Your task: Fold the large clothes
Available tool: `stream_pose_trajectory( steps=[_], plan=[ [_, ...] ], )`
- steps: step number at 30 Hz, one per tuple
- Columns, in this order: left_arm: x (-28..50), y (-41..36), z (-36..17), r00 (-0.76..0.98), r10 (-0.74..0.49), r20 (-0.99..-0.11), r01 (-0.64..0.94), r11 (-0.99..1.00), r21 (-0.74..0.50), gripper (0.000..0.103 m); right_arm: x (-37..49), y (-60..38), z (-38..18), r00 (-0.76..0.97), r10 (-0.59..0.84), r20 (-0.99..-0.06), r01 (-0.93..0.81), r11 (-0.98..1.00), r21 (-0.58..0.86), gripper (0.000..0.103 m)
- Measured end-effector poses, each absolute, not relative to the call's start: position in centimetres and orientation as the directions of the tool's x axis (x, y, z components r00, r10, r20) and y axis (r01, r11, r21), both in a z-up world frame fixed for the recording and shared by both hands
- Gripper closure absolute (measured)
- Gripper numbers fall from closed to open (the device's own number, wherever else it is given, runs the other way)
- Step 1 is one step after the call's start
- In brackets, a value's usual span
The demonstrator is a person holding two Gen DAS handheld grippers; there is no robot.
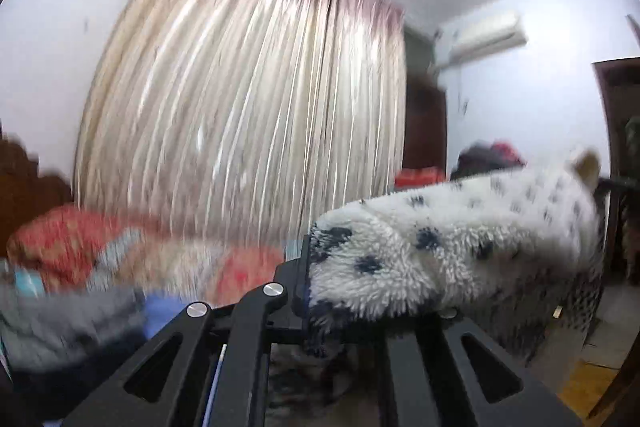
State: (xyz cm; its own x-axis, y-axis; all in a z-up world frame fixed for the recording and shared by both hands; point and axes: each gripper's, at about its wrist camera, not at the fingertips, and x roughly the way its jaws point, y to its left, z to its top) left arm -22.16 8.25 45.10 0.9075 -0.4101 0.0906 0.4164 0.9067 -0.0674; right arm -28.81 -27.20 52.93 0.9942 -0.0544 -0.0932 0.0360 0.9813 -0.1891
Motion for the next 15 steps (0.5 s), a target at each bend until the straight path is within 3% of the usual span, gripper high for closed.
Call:
stream_pose_trajectory(
  steps=[3,6,11,15],
  plan=[
    [-25.4,8.1,48.0,0.893,-0.423,0.153,0.433,0.9,-0.042,0.072,-30.4,-26.6,54.2,0.998,-0.041,-0.05,0.031,0.981,-0.19,0.097],
    [-25.8,8.0,50.2,0.882,-0.451,0.138,0.462,0.885,-0.053,0.072,-31.6,-26.7,55.4,0.999,-0.021,-0.03,0.015,0.986,-0.168,0.097],
    [-22.5,8.2,50.0,0.882,-0.472,-0.005,0.467,0.875,-0.126,0.072,-30.1,-27.0,55.3,0.998,-0.015,-0.063,0.004,0.987,-0.16,0.097],
    [-17.8,7.5,46.7,0.884,-0.43,-0.182,0.4,0.898,-0.18,0.072,-23.7,-29.0,52.0,0.98,0.004,-0.199,-0.034,0.989,-0.146,0.097]
  ],
)
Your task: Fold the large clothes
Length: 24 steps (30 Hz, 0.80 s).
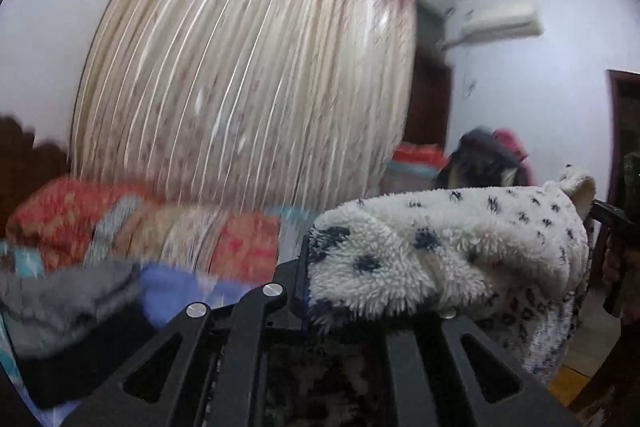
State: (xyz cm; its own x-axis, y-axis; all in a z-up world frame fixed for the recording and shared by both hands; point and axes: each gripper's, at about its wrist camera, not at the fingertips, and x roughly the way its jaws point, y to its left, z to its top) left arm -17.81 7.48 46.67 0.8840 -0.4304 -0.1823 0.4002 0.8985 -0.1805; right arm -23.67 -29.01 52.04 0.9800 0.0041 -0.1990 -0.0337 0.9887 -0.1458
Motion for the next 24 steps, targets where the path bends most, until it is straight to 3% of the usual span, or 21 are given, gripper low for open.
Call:
stream_pose_trajectory(
  steps=[5,9,11,12,13,15,20,24],
  plan=[
    [-8.4,7.2,38.4,0.836,-0.329,-0.439,0.267,0.943,-0.199,0.072,-8.9,-29.6,42.6,0.891,0.032,-0.452,-0.078,0.993,-0.083,0.097],
    [1.0,7.3,28.9,0.724,-0.186,-0.664,0.111,0.982,-0.154,0.072,3.0,-29.5,33.3,0.816,0.032,-0.577,-0.053,0.998,-0.02,0.095],
    [7.0,6.7,21.5,0.587,-0.06,-0.807,0.035,0.998,-0.049,0.068,8.8,-29.8,26.6,0.754,0.001,-0.657,0.014,1.0,0.018,0.073],
    [8.6,6.5,18.6,0.53,-0.007,-0.848,0.023,1.0,0.007,0.068,11.1,-29.8,22.9,0.709,-0.06,-0.702,0.069,0.998,-0.015,0.055],
    [10.4,6.3,14.7,0.46,0.088,-0.884,0.015,0.994,0.107,0.068,12.6,-29.7,19.3,0.664,-0.107,-0.74,0.106,0.993,-0.048,0.054],
    [10.9,6.3,10.8,0.41,0.175,-0.895,0.019,0.979,0.201,0.068,13.3,-29.6,15.3,0.605,-0.108,-0.789,0.122,0.992,-0.042,0.054],
    [8.5,6.9,11.1,0.508,0.106,-0.855,0.086,0.981,0.173,0.066,10.1,-26.7,12.1,0.579,0.146,-0.802,-0.086,0.989,0.117,0.057],
    [10.1,6.4,10.8,0.507,0.1,-0.856,0.101,0.979,0.174,0.064,11.9,-20.4,9.2,0.356,0.376,-0.856,-0.28,0.916,0.286,0.058]
  ],
)
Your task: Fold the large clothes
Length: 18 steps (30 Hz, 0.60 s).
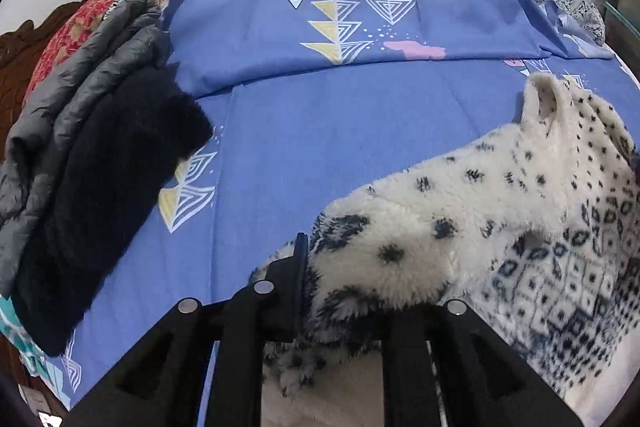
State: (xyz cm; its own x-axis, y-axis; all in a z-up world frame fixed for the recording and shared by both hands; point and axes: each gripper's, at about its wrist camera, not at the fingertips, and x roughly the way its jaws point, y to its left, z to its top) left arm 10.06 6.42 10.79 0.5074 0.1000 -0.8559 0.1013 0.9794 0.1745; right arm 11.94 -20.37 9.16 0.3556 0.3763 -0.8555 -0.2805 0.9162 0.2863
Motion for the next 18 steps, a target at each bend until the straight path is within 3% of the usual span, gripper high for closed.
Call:
stream_pose_trajectory(
  steps=[2,4,7,9,12,16,18],
  plan=[
    [11.5,7.0,11.0,0.486,0.082,-0.87,0.09,0.986,0.143,0.064,14.3,-16.5,5.7,0.17,0.448,-0.877,-0.303,0.871,0.386,0.058],
    [13.7,8.0,10.9,0.436,0.002,-0.9,0.057,0.998,0.03,0.064,17.4,-12.9,3.9,0.156,0.426,-0.891,-0.297,0.881,0.369,0.058],
    [16.1,11.6,10.3,0.272,-0.21,-0.939,-0.08,0.968,-0.239,0.062,23.2,-10.4,7.2,0.379,0.458,-0.804,-0.278,0.885,0.373,0.059],
    [15.9,13.9,10.8,0.252,-0.317,-0.914,-0.124,0.926,-0.356,0.061,26.5,-10.7,10.0,0.578,0.351,-0.737,-0.182,0.936,0.303,0.057],
    [13.7,15.2,12.7,0.309,-0.309,-0.9,-0.076,0.935,-0.347,0.055,28.4,-11.6,10.5,0.528,0.383,-0.758,-0.134,0.919,0.371,0.057],
    [9.6,16.6,14.3,0.405,-0.203,-0.892,-0.022,0.973,-0.232,0.051,22.3,-15.8,12.3,0.585,0.319,-0.746,-0.22,0.947,0.232,0.057],
    [8.1,17.4,13.8,0.404,-0.172,-0.898,-0.023,0.98,-0.198,0.049,17.0,-19.2,11.8,0.609,0.225,-0.76,-0.208,0.971,0.12,0.046]
  ],
)
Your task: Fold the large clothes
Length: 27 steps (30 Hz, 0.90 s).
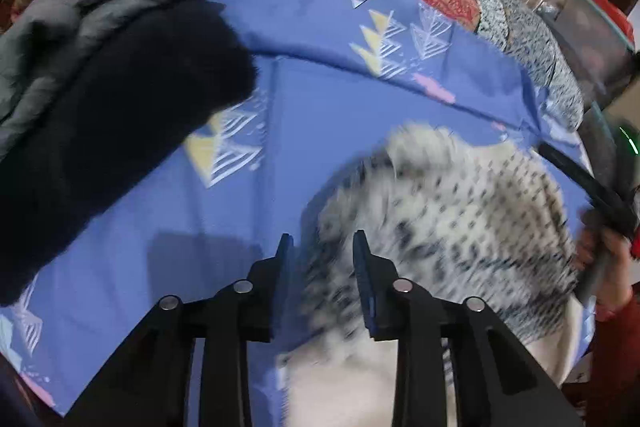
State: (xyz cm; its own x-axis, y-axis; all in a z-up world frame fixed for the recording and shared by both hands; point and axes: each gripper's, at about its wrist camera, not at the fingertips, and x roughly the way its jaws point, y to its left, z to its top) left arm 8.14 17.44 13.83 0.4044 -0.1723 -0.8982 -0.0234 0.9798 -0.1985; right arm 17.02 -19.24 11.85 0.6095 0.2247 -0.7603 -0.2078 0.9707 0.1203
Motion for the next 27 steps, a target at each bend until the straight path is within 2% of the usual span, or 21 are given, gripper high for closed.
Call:
stream_pose_trajectory(
  steps=[1,3,8,9,10,12,13,16,18,19,20,21,22,23,24,25,27],
  plan=[
    [7.7,18.1,13.7,0.4,-0.162,-0.902,-0.028,0.982,-0.189,0.049,14.9,-20.5,11.7,0.627,0.157,-0.763,-0.189,0.981,0.047,0.04],
    [6.8,18.3,13.5,0.398,-0.156,-0.904,-0.026,0.983,-0.181,0.049,10.5,-24.2,10.8,0.628,0.04,-0.777,-0.146,0.987,-0.066,0.035],
    [4.7,14.3,12.9,0.388,-0.213,-0.897,0.082,0.977,-0.196,0.049,5.8,-30.8,7.1,0.493,0.013,-0.87,-0.018,1.0,0.004,0.035],
    [4.3,13.0,12.6,0.387,-0.205,-0.899,0.101,0.978,-0.18,0.049,6.0,-31.5,6.2,0.453,0.053,-0.89,-0.007,0.998,0.056,0.043],
    [3.9,11.9,12.2,0.381,-0.195,-0.904,0.119,0.98,-0.161,0.049,6.2,-32.1,5.7,0.436,0.073,-0.897,-0.004,0.997,0.079,0.084],
    [3.0,10.2,11.4,0.356,-0.192,-0.915,0.145,0.978,-0.149,0.049,7.4,-33.7,5.8,0.455,0.022,-0.89,0.043,0.998,0.047,0.09],
    [2.6,9.7,10.9,0.337,-0.194,-0.921,0.148,0.977,-0.152,0.049,8.4,-35.2,6.6,0.489,-0.06,-0.87,0.102,0.995,-0.011,0.091],
    [1.6,10.5,9.2,0.293,-0.165,-0.942,0.122,0.983,-0.135,0.049,10.4,-39.9,7.2,0.502,-0.181,-0.846,0.298,0.954,-0.027,0.091],
    [1.1,11.7,8.2,0.268,-0.146,-0.952,0.086,0.988,-0.128,0.049,11.1,-40.9,7.1,0.492,-0.213,-0.844,0.33,0.943,-0.046,0.089],
    [0.9,12.2,7.8,0.261,-0.136,-0.956,0.071,0.99,-0.121,0.049,11.3,-41.4,6.8,0.463,-0.205,-0.862,0.332,0.942,-0.046,0.078],
    [0.6,13.0,7.3,0.251,-0.124,-0.96,0.054,0.992,-0.114,0.049,11.1,-41.2,7.0,0.445,-0.207,-0.871,0.342,0.939,-0.048,0.073],
    [0.3,14.0,6.8,0.242,-0.124,-0.962,0.032,0.992,-0.12,0.049,10.6,-40.9,7.8,0.478,-0.2,-0.855,0.338,0.941,-0.031,0.073],
    [0.0,14.6,6.5,0.239,-0.138,-0.961,0.021,0.99,-0.137,0.049,9.9,-40.4,8.8,0.531,-0.186,-0.827,0.315,0.949,-0.012,0.068],
    [-0.3,15.1,6.3,0.239,-0.155,-0.959,0.015,0.988,-0.156,0.049,9.6,-39.1,9.9,0.576,-0.171,-0.8,0.277,0.961,-0.006,0.056],
    [-0.6,15.7,6.2,0.24,-0.167,-0.956,0.008,0.985,-0.17,0.049,9.9,-37.7,10.7,0.596,-0.157,-0.788,0.239,0.971,-0.012,0.05],
    [-0.8,16.0,6.1,0.245,-0.176,-0.953,0.004,0.984,-0.18,0.049,10.8,-36.0,11.4,0.609,-0.113,-0.785,0.172,0.985,-0.009,0.039],
    [-1.1,16.5,6.5,0.263,-0.193,-0.945,-0.002,0.98,-0.2,0.049,13.1,-33.2,11.9,0.607,-0.065,-0.792,0.088,0.996,-0.014,0.035]
  ],
)
